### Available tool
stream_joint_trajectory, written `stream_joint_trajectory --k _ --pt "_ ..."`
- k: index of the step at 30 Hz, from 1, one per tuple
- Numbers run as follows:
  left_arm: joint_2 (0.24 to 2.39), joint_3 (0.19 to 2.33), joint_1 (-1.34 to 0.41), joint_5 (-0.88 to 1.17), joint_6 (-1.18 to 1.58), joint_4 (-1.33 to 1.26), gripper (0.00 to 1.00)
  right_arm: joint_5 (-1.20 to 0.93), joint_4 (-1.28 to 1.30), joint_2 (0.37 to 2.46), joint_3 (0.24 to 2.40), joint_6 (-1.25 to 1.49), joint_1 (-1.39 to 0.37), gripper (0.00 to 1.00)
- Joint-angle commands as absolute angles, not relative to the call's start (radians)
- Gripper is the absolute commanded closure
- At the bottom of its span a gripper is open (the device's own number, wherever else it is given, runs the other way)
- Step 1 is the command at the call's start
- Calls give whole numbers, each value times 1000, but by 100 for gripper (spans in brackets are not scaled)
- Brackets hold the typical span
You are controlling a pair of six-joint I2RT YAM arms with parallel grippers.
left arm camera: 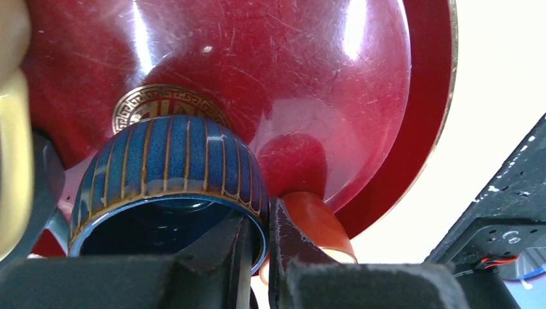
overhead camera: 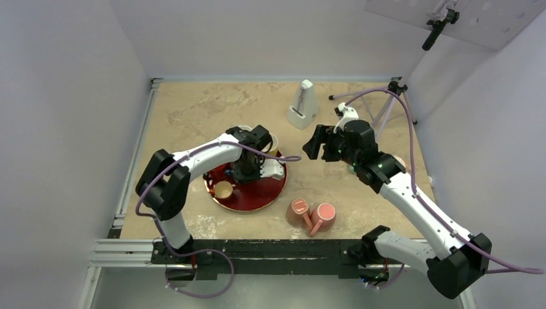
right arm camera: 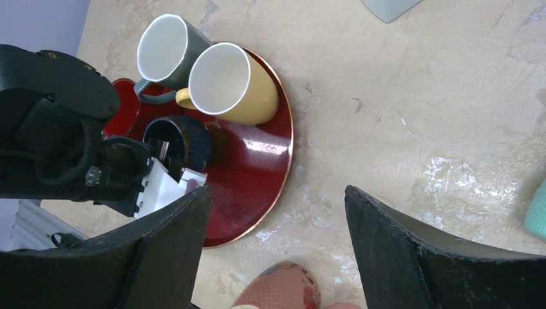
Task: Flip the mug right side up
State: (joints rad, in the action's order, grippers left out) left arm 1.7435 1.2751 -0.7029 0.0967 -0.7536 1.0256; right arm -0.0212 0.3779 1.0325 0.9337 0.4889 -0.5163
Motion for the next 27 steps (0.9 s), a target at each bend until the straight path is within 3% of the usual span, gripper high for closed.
stream_joint_trajectory --k 1,3,6,12,20,27 --pt "1764 1260 -698 62 -804 972 99 -56 368 1015 929 467 -516 20" --pt "1773 1255 -697 47 -804 957 87 -67 386 1008 922 466 -516 20" --pt "1774 1265 -694 43 -793 953 60 -80 452 1009 912 479 -521 20" --pt "1702 1308 -694 67 -750 1027 39 -100 590 985 908 536 -709 22" --pt "1572 1421 -678 259 -645 1198 36 55 854 942 927 775 -1009 24" --pt "1533 1436 -658 317 -579 1207 36 85 891 1080 898 902 -1237 26"
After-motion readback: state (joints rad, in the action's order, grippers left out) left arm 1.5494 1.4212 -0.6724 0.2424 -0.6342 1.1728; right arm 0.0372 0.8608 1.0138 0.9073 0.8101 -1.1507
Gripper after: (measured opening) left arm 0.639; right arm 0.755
